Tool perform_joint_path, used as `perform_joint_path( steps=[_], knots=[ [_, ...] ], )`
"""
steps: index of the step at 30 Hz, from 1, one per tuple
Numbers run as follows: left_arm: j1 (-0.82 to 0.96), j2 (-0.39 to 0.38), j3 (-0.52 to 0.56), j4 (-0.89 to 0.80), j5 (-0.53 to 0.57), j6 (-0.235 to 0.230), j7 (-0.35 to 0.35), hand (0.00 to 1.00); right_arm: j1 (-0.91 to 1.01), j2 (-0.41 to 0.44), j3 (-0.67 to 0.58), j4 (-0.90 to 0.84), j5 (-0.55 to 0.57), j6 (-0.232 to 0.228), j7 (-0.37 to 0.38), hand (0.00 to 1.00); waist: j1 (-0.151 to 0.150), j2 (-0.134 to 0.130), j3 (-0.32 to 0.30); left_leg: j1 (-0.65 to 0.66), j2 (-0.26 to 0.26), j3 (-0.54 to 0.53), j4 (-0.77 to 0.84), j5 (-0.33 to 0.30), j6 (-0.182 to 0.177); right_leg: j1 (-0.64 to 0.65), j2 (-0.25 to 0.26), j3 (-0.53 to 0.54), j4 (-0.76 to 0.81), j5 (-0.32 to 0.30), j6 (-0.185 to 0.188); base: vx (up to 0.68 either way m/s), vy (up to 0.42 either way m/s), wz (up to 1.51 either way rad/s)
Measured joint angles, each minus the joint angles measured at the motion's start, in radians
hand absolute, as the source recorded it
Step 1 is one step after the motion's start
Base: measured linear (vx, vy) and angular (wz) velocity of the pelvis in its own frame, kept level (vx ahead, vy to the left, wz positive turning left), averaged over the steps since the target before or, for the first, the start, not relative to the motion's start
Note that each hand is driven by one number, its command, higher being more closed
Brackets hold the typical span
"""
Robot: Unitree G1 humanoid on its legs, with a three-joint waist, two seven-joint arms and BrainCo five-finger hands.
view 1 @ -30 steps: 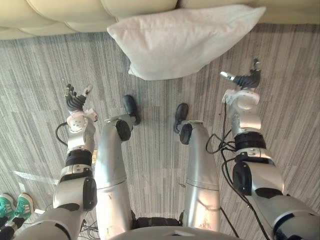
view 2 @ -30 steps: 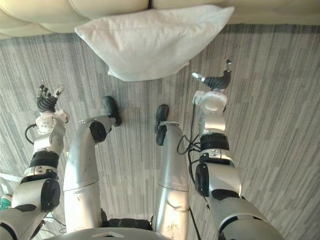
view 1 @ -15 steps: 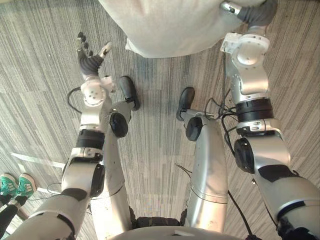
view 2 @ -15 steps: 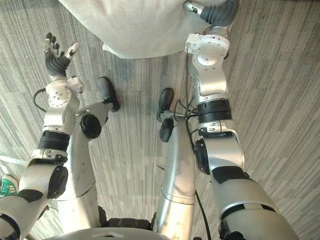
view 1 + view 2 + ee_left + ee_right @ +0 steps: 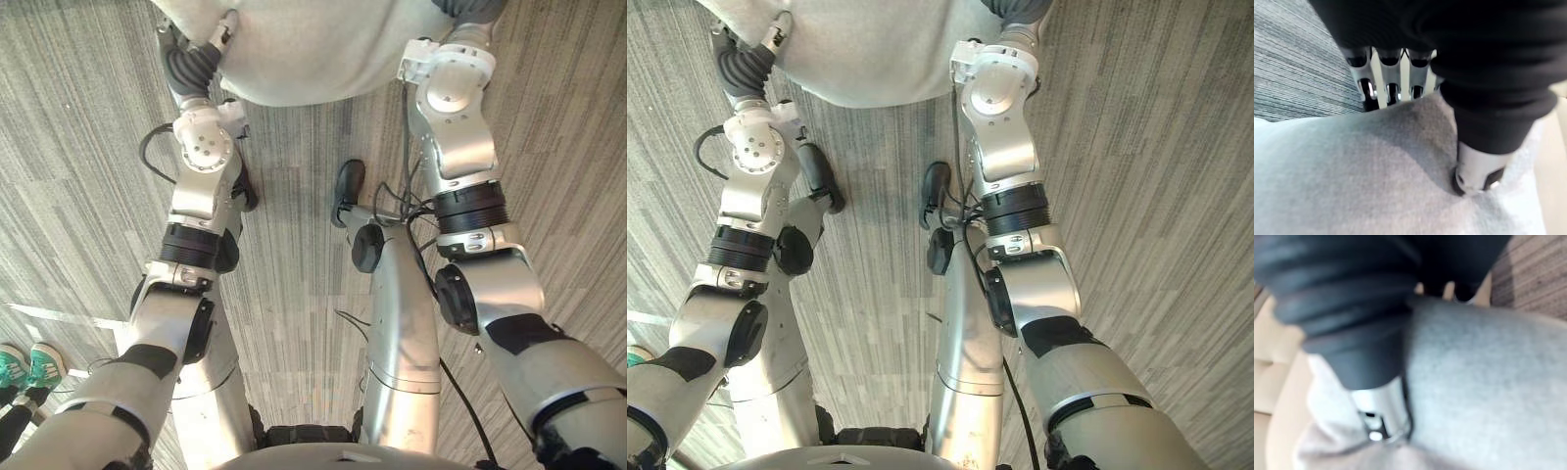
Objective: Pick up cushions and gather them together orderly.
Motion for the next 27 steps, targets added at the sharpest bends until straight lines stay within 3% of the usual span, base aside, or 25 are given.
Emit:
perform_joint_path(
  steps=[5, 7, 12, 17, 21, 24, 27],
  knots=[
    [0.189, -0.043, -0.017, -0.174, 0.054, -0.002, -0.003, 1.0, 0.231, 0.067, 0.0, -0.171, -0.005, -0.046, 0.038, 1.0, 0.0, -0.001, -0.012, 0.21, -0.005, 0.007, -0.078, -0.008, -0.012, 0.218, 0.013, -0.012, -0.096, 0.0, 0.002, 0.05, -0.013, -0.02],
    [0.323, -0.067, -0.058, -0.259, 0.087, -0.004, -0.014, 1.0, 0.382, 0.093, 0.002, -0.235, -0.011, -0.073, 0.048, 1.0, 0.001, -0.001, -0.108, 0.245, -0.012, 0.006, -0.102, -0.02, -0.019, 0.257, 0.013, -0.018, -0.129, -0.006, 0.01, 0.09, 0.007, 0.04],
    [0.511, -0.097, -0.12, -0.362, 0.156, -0.023, -0.073, 1.0, 0.658, 0.134, 0.004, -0.356, -0.012, -0.133, 0.089, 1.0, 0.003, -0.002, -0.129, 0.445, -0.033, 0.008, -0.165, -0.039, -0.028, 0.474, 0.009, -0.028, -0.217, -0.018, 0.028, 0.12, 0.014, 0.09],
    [0.8, -0.103, -0.184, -0.442, 0.16, -0.023, -0.15, 1.0, 1.005, 0.151, 0.045, -0.436, -0.018, -0.136, 0.162, 1.0, 0.004, -0.003, -0.158, 0.727, -0.049, 0.01, -0.243, -0.073, -0.035, 0.793, 0.011, -0.054, -0.356, -0.023, 0.043, 0.15, 0.042, 0.11],
    [1.012, -0.098, -0.196, -0.486, 0.16, -0.032, -0.211, 1.0, 1.195, 0.152, 0.076, -0.471, -0.072, -0.136, 0.227, 1.0, 0.011, -0.013, -0.274, 0.912, -0.053, 0.037, -0.329, -0.094, -0.042, 0.989, 0.029, -0.046, -0.508, 0.0, 0.064, 0.14, 0.045, -0.07],
    [1.088, -0.099, -0.193, -0.485, 0.154, -0.051, -0.242, 1.0, 1.242, 0.152, 0.075, -0.464, -0.084, -0.139, 0.266, 1.0, 0.01, -0.017, -0.352, 0.988, -0.057, 0.056, -0.383, -0.099, -0.045, 1.074, 0.043, -0.029, -0.613, 0.035, 0.069, 0.12, 0.049, -0.17],
    [1.109, -0.107, -0.168, -0.456, 0.143, -0.061, -0.271, 1.0, 1.225, 0.152, 0.066, -0.425, -0.09, -0.141, 0.298, 1.0, 0.009, -0.018, -0.384, 1.042, -0.06, 0.063, -0.414, -0.099, -0.044, 1.143, 0.06, -0.001, -0.711, 0.081, 0.076, 0.12, 0.054, -0.26]
  ],
)
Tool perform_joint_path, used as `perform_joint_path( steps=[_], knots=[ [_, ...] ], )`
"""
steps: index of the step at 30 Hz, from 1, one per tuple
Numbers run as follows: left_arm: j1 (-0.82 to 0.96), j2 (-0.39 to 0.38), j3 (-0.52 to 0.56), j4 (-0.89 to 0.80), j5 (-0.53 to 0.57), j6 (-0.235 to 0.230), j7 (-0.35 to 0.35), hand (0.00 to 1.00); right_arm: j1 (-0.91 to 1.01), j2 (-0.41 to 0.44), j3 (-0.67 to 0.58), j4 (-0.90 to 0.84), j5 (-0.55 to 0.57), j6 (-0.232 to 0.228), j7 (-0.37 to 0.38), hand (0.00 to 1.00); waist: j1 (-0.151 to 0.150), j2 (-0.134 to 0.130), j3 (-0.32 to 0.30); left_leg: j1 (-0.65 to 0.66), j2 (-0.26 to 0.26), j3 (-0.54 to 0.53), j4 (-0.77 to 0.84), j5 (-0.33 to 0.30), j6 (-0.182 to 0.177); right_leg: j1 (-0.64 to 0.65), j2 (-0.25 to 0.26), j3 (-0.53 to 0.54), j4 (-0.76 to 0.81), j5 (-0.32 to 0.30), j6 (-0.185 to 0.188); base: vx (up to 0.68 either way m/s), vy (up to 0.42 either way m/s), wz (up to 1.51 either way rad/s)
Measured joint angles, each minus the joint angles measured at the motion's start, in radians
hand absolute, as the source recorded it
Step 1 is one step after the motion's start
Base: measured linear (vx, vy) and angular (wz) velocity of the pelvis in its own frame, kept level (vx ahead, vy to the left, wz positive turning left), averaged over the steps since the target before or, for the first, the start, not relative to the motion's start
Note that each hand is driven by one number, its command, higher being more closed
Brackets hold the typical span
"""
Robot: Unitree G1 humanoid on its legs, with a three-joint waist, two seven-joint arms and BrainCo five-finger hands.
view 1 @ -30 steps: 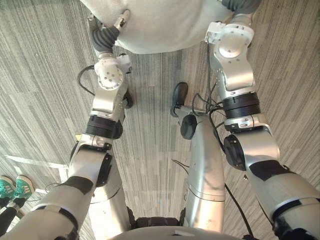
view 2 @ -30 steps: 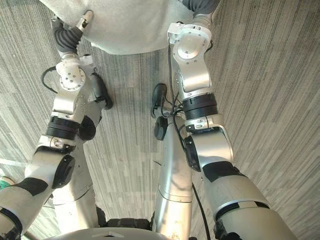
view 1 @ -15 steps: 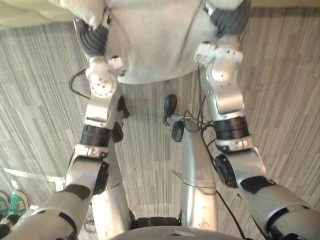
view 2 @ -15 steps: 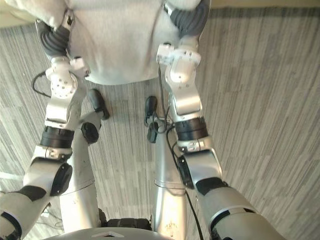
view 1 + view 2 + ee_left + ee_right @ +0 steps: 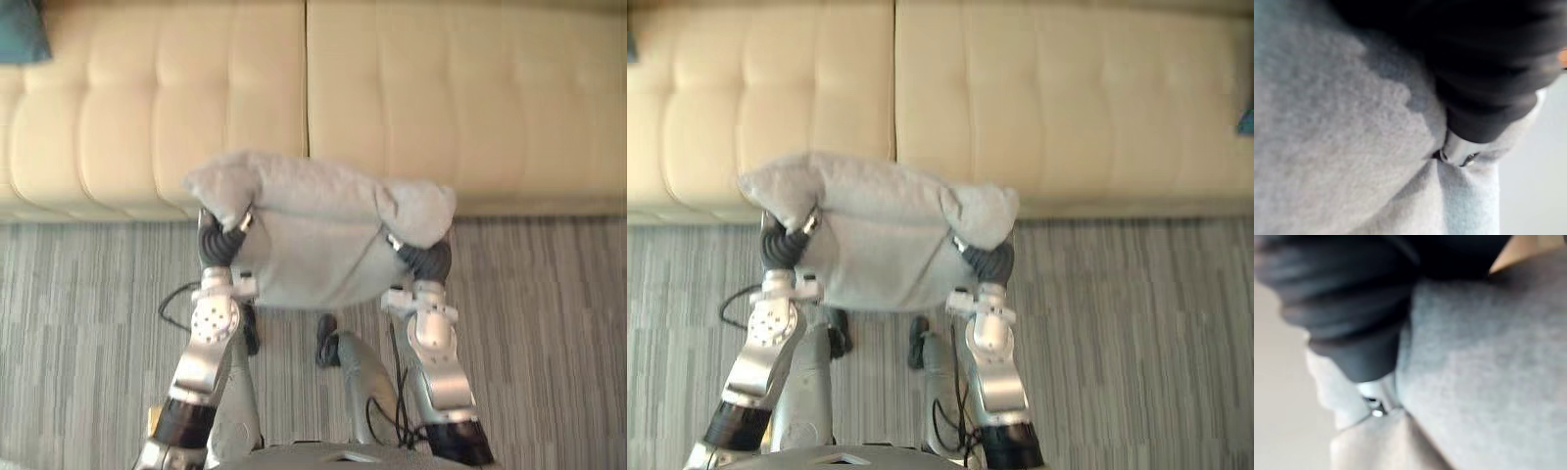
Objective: Pick up cushions and gather them together orderly.
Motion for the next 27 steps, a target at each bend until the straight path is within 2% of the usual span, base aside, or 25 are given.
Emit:
perform_joint_path(
  steps=[3, 6, 9, 11, 13, 14, 16, 18, 20, 21, 22, 23, 24, 25, 26, 27],
  knots=[
    [0.019, -0.01, 0.021, 0.041, -0.018, 0.001, -0.023, 1.0, -0.031, 0.0, -0.004, 0.073, -0.004, 0.0, 0.028, 1.0, -0.002, -0.001, -0.009, 0.054, -0.018, -0.019, -0.034, -0.009, 0.002, 0.061, 0.004, 0.042, -0.076, 0.048, 0.015, 0.09, 0.063, -0.43],
    [0.048, -0.015, 0.02, 0.044, -0.018, 0.002, -0.042, 1.0, -0.029, 0.0, -0.01, 0.122, -0.03, 0.001, 0.034, 1.0, -0.004, -0.001, -0.009, 0.098, -0.025, 0.004, -0.027, -0.037, 0.006, 0.081, -0.008, 0.063, -0.056, 0.05, 0.021, 0.05, 0.114, -0.27],
    [0.064, -0.016, 0.019, 0.063, -0.018, 0.003, -0.057, 1.0, -0.02, -0.002, -0.012, 0.163, -0.04, 0.001, 0.052, 1.0, -0.01, 0.0, -0.009, 0.138, -0.035, 0.001, -0.011, -0.089, 0.01, 0.06, -0.028, 0.057, 0.083, 0.036, 0.043, -0.02, 0.113, -0.08],
    [0.066, -0.01, 0.021, 0.081, -0.018, 0.007, -0.058, 1.0, -0.01, -0.002, -0.012, 0.167, -0.041, 0.002, 0.059, 1.0, -0.016, -0.001, -0.007, 0.162, -0.064, -0.017, 0.016, -0.121, 0.026, -0.016, -0.068, 0.055, 0.301, 0.034, 0.045, -0.04, 0.116, 0.1],
    [0.066, -0.003, 0.023, 0.081, -0.017, 0.013, -0.057, 1.0, -0.009, 0.0, -0.01, 0.174, -0.041, 0.002, 0.061, 1.0, -0.023, -0.005, -0.005, 0.177, -0.085, -0.028, 0.013, -0.128, 0.044, -0.056, -0.091, 0.056, 0.39, 0.06, 0.033, 0.0, 0.076, 0.24],
    [0.067, 0.0, 0.029, 0.081, -0.014, 0.013, -0.055, 1.0, -0.016, -0.001, -0.009, 0.199, -0.041, 0.001, 0.063, 1.0, -0.025, 0.003, -0.005, 0.18, -0.084, -0.033, 0.001, -0.131, 0.063, -0.073, -0.098, 0.051, 0.39, 0.028, 0.004, 0.04, 0.048, 0.18],
    [0.064, 0.006, 0.049, 0.081, -0.014, 0.013, -0.051, 1.0, -0.036, 0.0, 0.003, 0.226, -0.041, 0.001, 0.069, 1.0, -0.016, -0.004, -0.008, 0.177, -0.082, -0.034, -0.014, -0.129, 0.07, -0.103, -0.095, 0.018, 0.316, -0.017, 0.001, 0.08, -0.01, -0.04],
    [0.063, 0.017, 0.053, 0.081, -0.015, 0.013, -0.046, 1.0, -0.05, 0.0, 0.008, 0.243, -0.041, 0.002, 0.073, 1.0, -0.015, -0.003, -0.008, 0.176, -0.073, -0.038, -0.032, -0.127, 0.074, -0.134, -0.075, 0.0, 0.183, -0.004, 0.003, 0.15, -0.075, -0.02],
    [0.063, 0.017, 0.049, 0.084, -0.015, 0.013, -0.043, 1.0, -0.051, -0.001, 0.004, 0.242, -0.04, 0.002, 0.073, 1.0, -0.032, -0.011, -0.007, 0.194, -0.08, -0.056, -0.068, -0.127, 0.074, -0.148, -0.062, 0.006, -0.044, 0.097, 0.024, 0.26, -0.131, 0.29],
    [0.064, 0.018, 0.045, 0.092, -0.014, 0.013, -0.043, 1.0, -0.049, -0.004, 0.0, 0.241, -0.04, 0.003, 0.073, 1.0, -0.052, -0.02, -0.012, 0.223, -0.099, -0.079, -0.081, -0.142, 0.046, -0.144, -0.066, 0.016, -0.164, 0.164, 0.034, 0.24, -0.137, 0.51],
    [0.064, 0.019, 0.041, 0.093, -0.011, 0.013, -0.043, 1.0, -0.046, -0.004, -0.004, 0.239, -0.04, 0.003, 0.072, 1.0, -0.062, -0.026, -0.015, 0.234, -0.105, -0.09, -0.072, -0.156, 0.023, -0.142, -0.069, 0.032, -0.171, 0.171, 0.025, 0.33, -0.223, 0.65],
    [0.062, 0.016, 0.028, 0.102, -0.01, 0.013, -0.044, 1.0, -0.036, -0.007, -0.013, 0.235, -0.039, 0.002, 0.072, 1.0, -0.07, -0.02, -0.016, 0.247, -0.106, -0.118, -0.052, -0.182, -0.005, -0.142, -0.066, 0.054, -0.139, 0.234, 0.005, 0.36, -0.26, 0.58],
    [0.061, 0.01, 0.013, 0.112, -0.01, 0.013, -0.045, 1.0, -0.026, -0.015, -0.019, 0.235, -0.038, 0.003, 0.074, 1.0, -0.077, -0.004, -0.022, 0.255, -0.095, -0.137, -0.044, -0.203, -0.015, -0.148, -0.057, 0.05, -0.089, 0.258, -0.005, 0.46, -0.313, 0.55],
    [0.071, -0.01, -0.01, 0.119, -0.01, 0.013, -0.046, 1.0, -0.009, -0.037, -0.026, 0.233, -0.036, 0.004, 0.076, 1.0, -0.072, 0.043, -0.034, 0.271, -0.051, -0.157, -0.047, -0.216, -0.026, -0.157, -0.027, 0.017, -0.028, 0.189, -0.014, 0.42, -0.222, 0.39],
    [0.074, -0.018, -0.017, 0.118, -0.01, 0.013, -0.048, 1.0, 0.005, -0.044, -0.029, 0.224, -0.034, 0.007, 0.079, 1.0, -0.067, 0.061, -0.044, 0.265, -0.032, -0.177, -0.025, -0.214, -0.027, -0.155, -0.009, -0.005, -0.014, 0.162, -0.026, 0.46, -0.197, 0.24],
    [0.073, -0.035, -0.028, 0.117, -0.011, 0.013, -0.054, 1.0, 0.02, -0.051, -0.035, 0.195, -0.029, 0.02, 0.086, 1.0, -0.057, 0.071, -0.048, 0.219, -0.007, -0.218, 0.107, -0.193, -0.033, -0.146, 0.019, -0.027, 0.001, 0.129, -0.052, 0.58, -0.221, 0.21]
  ],
)
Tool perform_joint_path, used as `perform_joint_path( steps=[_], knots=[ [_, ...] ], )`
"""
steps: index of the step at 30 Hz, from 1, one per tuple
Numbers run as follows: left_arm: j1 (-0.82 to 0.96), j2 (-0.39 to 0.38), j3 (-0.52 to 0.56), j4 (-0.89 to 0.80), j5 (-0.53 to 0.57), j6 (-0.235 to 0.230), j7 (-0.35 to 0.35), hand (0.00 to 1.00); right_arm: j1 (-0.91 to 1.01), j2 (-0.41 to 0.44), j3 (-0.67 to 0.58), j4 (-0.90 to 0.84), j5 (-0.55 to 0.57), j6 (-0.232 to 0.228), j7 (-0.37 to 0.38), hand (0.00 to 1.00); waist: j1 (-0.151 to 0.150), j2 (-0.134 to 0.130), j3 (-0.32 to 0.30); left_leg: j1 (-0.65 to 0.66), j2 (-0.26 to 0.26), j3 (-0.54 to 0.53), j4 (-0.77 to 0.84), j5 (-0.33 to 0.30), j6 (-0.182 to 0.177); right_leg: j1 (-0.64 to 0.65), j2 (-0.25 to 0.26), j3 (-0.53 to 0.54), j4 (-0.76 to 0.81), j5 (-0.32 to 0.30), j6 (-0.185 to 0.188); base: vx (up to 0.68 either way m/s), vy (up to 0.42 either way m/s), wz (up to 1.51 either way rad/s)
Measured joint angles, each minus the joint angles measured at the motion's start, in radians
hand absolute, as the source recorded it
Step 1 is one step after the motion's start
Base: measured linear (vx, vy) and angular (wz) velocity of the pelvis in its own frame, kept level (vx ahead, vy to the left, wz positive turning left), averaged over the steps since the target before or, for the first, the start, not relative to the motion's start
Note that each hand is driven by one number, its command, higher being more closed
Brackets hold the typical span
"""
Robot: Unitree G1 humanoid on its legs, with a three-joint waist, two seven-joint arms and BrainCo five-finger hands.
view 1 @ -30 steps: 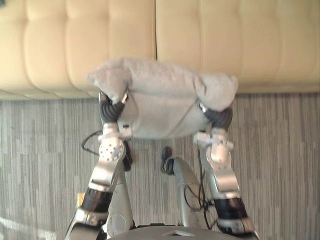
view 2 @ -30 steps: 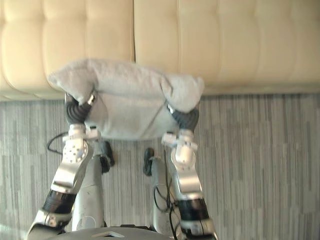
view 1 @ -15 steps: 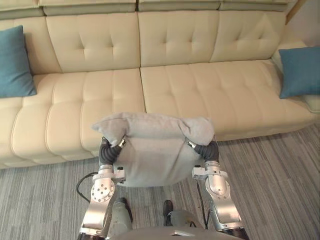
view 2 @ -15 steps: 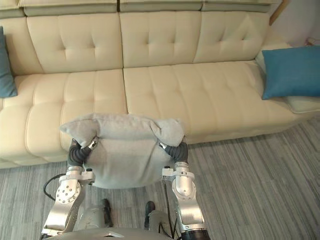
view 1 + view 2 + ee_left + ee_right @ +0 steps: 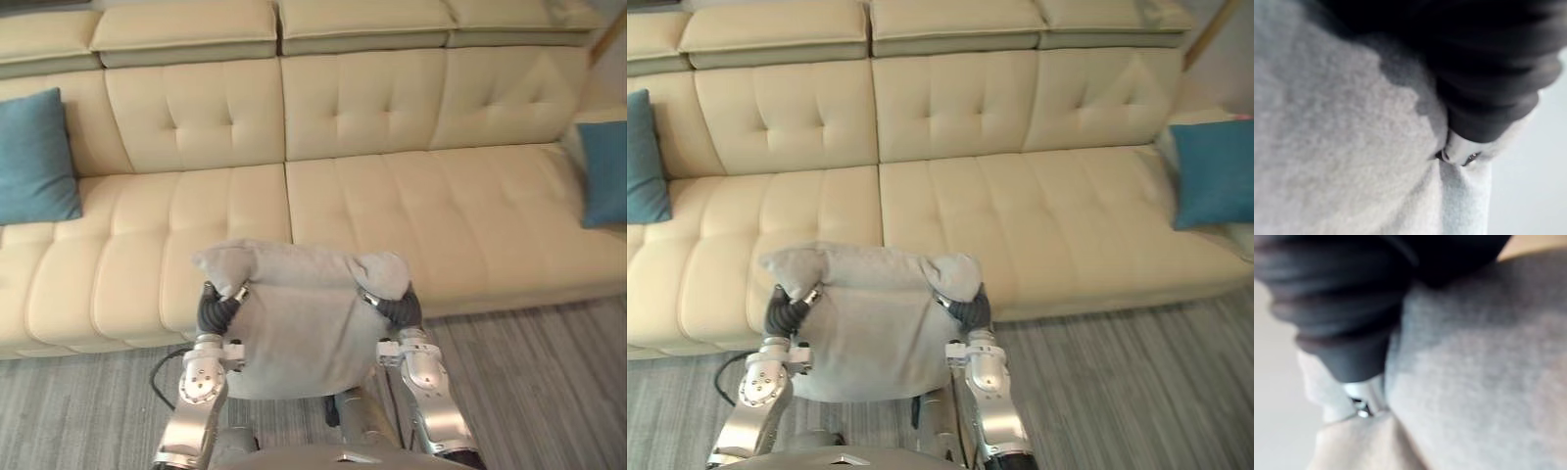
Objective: Pick up cushions and gather them together orderly.
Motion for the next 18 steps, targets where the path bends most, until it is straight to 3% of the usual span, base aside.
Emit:
perform_joint_path(
  steps=[1, 4, 6, 8, 10, 11, 12, 13, 14, 16, 18],
  knots=[
    [-0.001, -0.009, 0.001, -0.001, -0.002, 0.0, -0.001, 1.0, 0.029, 0.001, -0.001, -0.045, 0.01, 0.003, 0.001, 1.0, 0.0, 0.001, 0.001, -0.061, 0.038, -0.018, 0.159, 0.062, -0.001, 0.031, 0.023, -0.028, 0.019, -0.025, -0.025, 0.58, -0.243, 0.18],
    [-0.001, -0.012, -0.002, -0.001, -0.014, 0.0, -0.015, 1.0, 0.07, -0.008, -0.004, -0.13, 0.034, 0.002, -0.001, 1.0, 0.012, -0.001, 0.001, -0.135, 0.101, 0.026, 0.392, 0.199, 0.033, 0.112, 0.044, -0.047, 0.019, -0.065, -0.072, 0.44, -0.144, 0.0],
    [-0.006, -0.023, -0.004, -0.004, -0.018, 0.0, -0.029, 1.0, 0.077, -0.012, -0.015, -0.164, 0.042, 0.001, -0.003, 1.0, 0.022, -0.002, 0.001, -0.181, 0.107, 0.092, 0.483, 0.179, 0.046, 0.177, 0.038, -0.028, -0.02, -0.068, -0.076, 0.44, -0.036, -0.1],
    [-0.015, -0.035, -0.003, -0.007, -0.018, 0.0, -0.034, 1.0, 0.077, -0.012, -0.023, -0.164, 0.042, 0.001, -0.004, 1.0, 0.043, -0.003, 0.002, -0.216, 0.106, 0.124, 0.445, 0.132, 0.058, 0.237, 0.026, -0.024, -0.058, -0.075, -0.072, 0.27, 0.071, 0.04],
    [-0.019, -0.036, -0.002, -0.009, -0.017, 0.0, -0.034, 1.0, 0.077, -0.012, -0.024, -0.162, 0.041, 0.002, -0.004, 1.0, 0.061, -0.005, 0.003, -0.227, 0.086, 0.14, 0.237, 0.103, 0.058, 0.278, -0.008, -0.023, -0.052, -0.103, -0.039, 0.22, 0.177, 0.09],
    [-0.018, -0.037, -0.002, -0.009, -0.017, 0.0, -0.034, 1.0, 0.077, -0.012, -0.024, -0.161, 0.041, 0.002, -0.003, 1.0, 0.063, -0.004, 0.003, -0.217, 0.077, 0.14, 0.154, 0.11, 0.057, 0.281, -0.014, -0.022, -0.047, -0.109, -0.03, 0.18, 0.235, 0.04],
    [-0.017, -0.038, -0.002, -0.01, -0.016, 0.0, -0.034, 1.0, 0.077, -0.015, -0.025, -0.161, 0.04, 0.001, -0.002, 1.0, 0.065, 0.008, -0.004, -0.19, 0.061, 0.138, -0.012, 0.202, 0.064, 0.283, -0.016, -0.014, -0.038, -0.125, -0.004, 0.13, 0.24, -0.09],
    [-0.018, -0.032, -0.003, -0.007, -0.016, 0.0, -0.036, 1.0, 0.072, -0.013, -0.031, -0.148, 0.039, 0.003, 0.001, 1.0, 0.065, 0.014, -0.015, -0.162, 0.055, 0.125, -0.086, 0.203, 0.006, 0.284, -0.014, 0.008, -0.036, -0.151, 0.032, 0.17, 0.318, 0.0],
    [-0.021, -0.012, -0.002, -0.008, -0.016, 0.0, -0.039, 1.0, 0.076, 0.021, -0.04, -0.14, 0.035, 0.004, 0.003, 1.0, 0.059, -0.013, -0.012, -0.148, 0.019, 0.131, -0.12, 0.201, 0.014, 0.278, -0.039, 0.022, -0.034, -0.15, 0.037, 0.14, 0.267, 0.01],
    [-0.009, 0.015, 0.0, -0.007, -0.016, 0.0, -0.041, 1.0, 0.067, 0.038, -0.041, -0.111, 0.027, 0.004, 0.009, 1.0, 0.059, -0.04, -0.018, -0.112, -0.013, 0.156, -0.157, 0.204, 0.019, 0.294, -0.061, 0.064, -0.06, -0.136, 0.046, 0.09, 0.206, -0.08],
    [-0.006, 0.026, 0.0, -0.007, -0.016, 0.0, -0.045, 1.0, 0.046, 0.044, -0.04, -0.067, 0.027, 0.004, 0.009, 1.0, 0.056, -0.051, -0.025, -0.071, -0.033, 0.18, -0.206, 0.211, 0.031, 0.321, -0.072, 0.099, -0.119, -0.101, 0.049, 0.04, 0.159, -0.26]
  ],
)
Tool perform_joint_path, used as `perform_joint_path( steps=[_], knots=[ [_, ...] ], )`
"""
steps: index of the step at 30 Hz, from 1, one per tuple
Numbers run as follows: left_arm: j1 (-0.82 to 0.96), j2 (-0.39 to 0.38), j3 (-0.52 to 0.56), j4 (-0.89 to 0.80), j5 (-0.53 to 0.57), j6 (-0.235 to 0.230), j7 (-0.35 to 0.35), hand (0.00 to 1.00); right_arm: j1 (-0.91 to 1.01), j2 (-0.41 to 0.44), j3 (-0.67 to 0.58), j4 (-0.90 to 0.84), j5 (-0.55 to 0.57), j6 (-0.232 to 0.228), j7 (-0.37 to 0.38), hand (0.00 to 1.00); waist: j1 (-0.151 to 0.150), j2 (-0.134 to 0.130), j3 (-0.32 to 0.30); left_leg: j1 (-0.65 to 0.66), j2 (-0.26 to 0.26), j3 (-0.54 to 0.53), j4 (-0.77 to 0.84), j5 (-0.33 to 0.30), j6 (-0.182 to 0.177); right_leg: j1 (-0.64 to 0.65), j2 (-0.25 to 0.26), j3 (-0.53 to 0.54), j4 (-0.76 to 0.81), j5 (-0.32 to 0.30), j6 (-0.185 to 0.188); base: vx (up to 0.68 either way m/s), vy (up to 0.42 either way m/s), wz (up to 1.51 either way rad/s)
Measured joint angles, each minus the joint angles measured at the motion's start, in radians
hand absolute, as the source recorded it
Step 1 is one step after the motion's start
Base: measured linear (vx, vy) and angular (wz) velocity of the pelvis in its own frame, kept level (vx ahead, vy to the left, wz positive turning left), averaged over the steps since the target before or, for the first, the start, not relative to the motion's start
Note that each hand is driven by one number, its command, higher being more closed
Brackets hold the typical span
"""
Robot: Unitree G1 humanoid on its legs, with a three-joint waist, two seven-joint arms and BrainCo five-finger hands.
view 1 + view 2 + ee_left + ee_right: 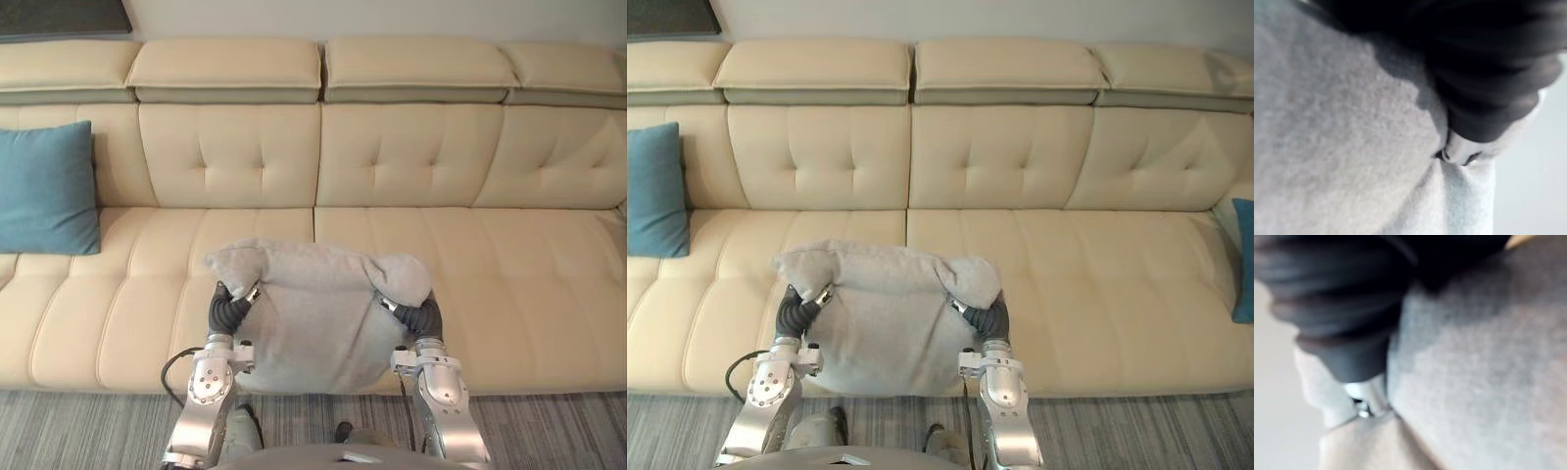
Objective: Pick up cushions and gather them together orderly.
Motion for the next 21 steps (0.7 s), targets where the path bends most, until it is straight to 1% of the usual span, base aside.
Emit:
perform_joint_path(
  steps=[2, 4, 5, 8, 9, 10, 12, 13, 14, 15, 16, 18, 19, 21],
  knots=[
    [-0.008, 0.001, 0.014, 0.0, 0.0, 0.0, 0.001, 1.0, -0.034, 0.009, 0.009, 0.018, -0.026, 0.009, -0.001, 1.0, 0.002, -0.012, -0.007, 0.016, -0.013, 0.034, -0.04, 0.012, 0.005, 0.001, -0.006, 0.037, -0.044, 0.024, 0.01, 0.0, 0.076, -0.46],
    [-0.034, 0.002, 0.023, 0.001, 0.015, 0.005, 0.016, 1.0, -0.096, 0.008, 0.013, 0.035, -0.055, 0.017, -0.013, 1.0, -0.009, -0.013, -0.01, 0.031, -0.022, 0.058, -0.085, 0.035, 0.008, 0.002, -0.01, 0.057, -0.091, 0.062, 0.015, -0.02, 0.023, -0.4],
    [-0.051, 0.002, 0.022, 0.002, 0.021, 0.008, 0.025, 1.0, -0.113, 0.005, 0.014, 0.035, -0.066, 0.017, -0.026, 1.0, -0.01, -0.013, -0.01, 0.036, -0.022, 0.064, -0.098, 0.041, 0.007, 0.003, -0.009, 0.062, -0.103, 0.075, 0.012, -0.05, 0.004, -0.2],
    [-0.165, 0.005, 0.022, 0.025, 0.05, 0.02, 0.086, 1.0, -0.21, 0.006, 0.021, 0.037, -0.084, 0.017, -0.1, 1.0, -0.015, -0.013, -0.01, 0.056, -0.029, 0.069, -0.154, 0.076, 0.009, 0.002, -0.006, 0.069, -0.118, 0.112, 0.0, -0.07, 0.003, -0.07],
    [-0.246, 0.014, 0.029, 0.052, 0.063, 0.021, 0.128, 1.0, -0.295, 0.006, 0.031, 0.062, -0.107, 0.017, -0.148, 1.0, -0.019, -0.012, -0.009, 0.055, -0.033, 0.068, -0.182, 0.099, 0.013, -0.009, -0.005, 0.069, -0.125, 0.133, -0.007, -0.11, 0.012, 0.03],
    [-0.279, 0.021, 0.033, 0.062, 0.069, 0.021, 0.147, 1.0, -0.337, 0.006, 0.035, 0.081, -0.113, 0.017, -0.167, 1.0, -0.021, -0.011, -0.008, 0.047, -0.033, 0.067, -0.188, 0.107, 0.017, -0.017, -0.003, 0.071, -0.129, 0.144, -0.009, -0.17, 0.021, 0.01],
    [-0.4, 0.049, 0.044, 0.099, 0.084, 0.02, 0.204, 1.0, -0.476, 0.005, 0.04, 0.132, -0.119, 0.017, -0.221, 1.0, -0.019, -0.01, -0.002, -0.014, -0.03, 0.063, -0.185, 0.13, 0.024, -0.07, 0.001, 0.074, -0.137, 0.176, -0.015, -0.18, 0.031, 0.02],
    [-0.48, 0.074, 0.048, 0.122, 0.102, 0.02, 0.24, 1.0, -0.567, 0.005, 0.042, 0.159, -0.13, 0.016, -0.256, 1.0, -0.015, -0.011, 0.009, -0.068, -0.03, 0.058, -0.171, 0.141, 0.031, -0.113, 0.001, 0.077, -0.141, 0.185, -0.015, -0.24, 0.043, 0.1],
    [-0.549, 0.091, 0.058, 0.141, 0.108, 0.02, 0.264, 1.0, -0.639, 0.005, 0.041, 0.174, -0.144, 0.016, -0.283, 1.0, -0.012, -0.009, 0.04, -0.102, -0.031, 0.049, -0.156, 0.15, 0.034, -0.136, 0.0, 0.077, -0.142, 0.188, -0.014, -0.25, 0.04, 0.16],
    [-0.621, 0.106, 0.073, 0.164, 0.117, 0.02, 0.29, 1.0, -0.715, 0.005, 0.041, 0.195, -0.153, 0.016, -0.312, 1.0, -0.009, -0.008, 0.07, -0.14, -0.03, 0.04, -0.144, 0.162, 0.039, -0.164, 0.0, 0.078, -0.14, 0.195, -0.004, -0.26, 0.026, 0.17],
    [-0.693, 0.124, 0.083, 0.186, 0.119, 0.023, 0.325, 1.0, -0.789, 0.005, 0.042, 0.211, -0.156, 0.016, -0.342, 1.0, 0.001, -0.007, 0.09, -0.191, -0.027, 0.035, -0.133, 0.178, 0.043, -0.209, 0.002, 0.079, -0.139, 0.198, 0.001, -0.25, 0.003, 0.11],
    [-0.772, 0.153, 0.09, 0.214, 0.123, 0.027, 0.356, 1.0, -0.871, 0.006, 0.034, 0.24, -0.159, 0.02, -0.376, 1.0, 0.012, -0.005, 0.115, -0.231, -0.025, 0.027, -0.139, 0.197, 0.037, -0.251, 0.005, 0.074, -0.132, 0.209, 0.018, -0.23, -0.018, 0.1],
    [-0.829, 0.168, 0.096, 0.236, 0.133, 0.03, 0.373, 1.0, -0.924, 0.005, 0.02, 0.256, -0.163, 0.024, -0.396, 1.0, 0.017, 0.001, 0.136, -0.253, -0.025, 0.017, -0.142, 0.211, 0.036, -0.273, 0.007, 0.068, -0.124, 0.208, 0.017, -0.21, -0.036, 0.13],
    [-0.922, 0.193, 0.105, 0.269, 0.145, 0.041, 0.395, 1.0, -1.001, 0.006, -0.007, 0.271, -0.178, 0.042, -0.429, 1.0, 0.028, 0.005, 0.151, -0.286, -0.027, 0.013, -0.176, 0.247, 0.035, -0.33, 0.009, 0.064, -0.095, 0.207, 0.018, -0.2, -0.051, 0.11]
  ],
)
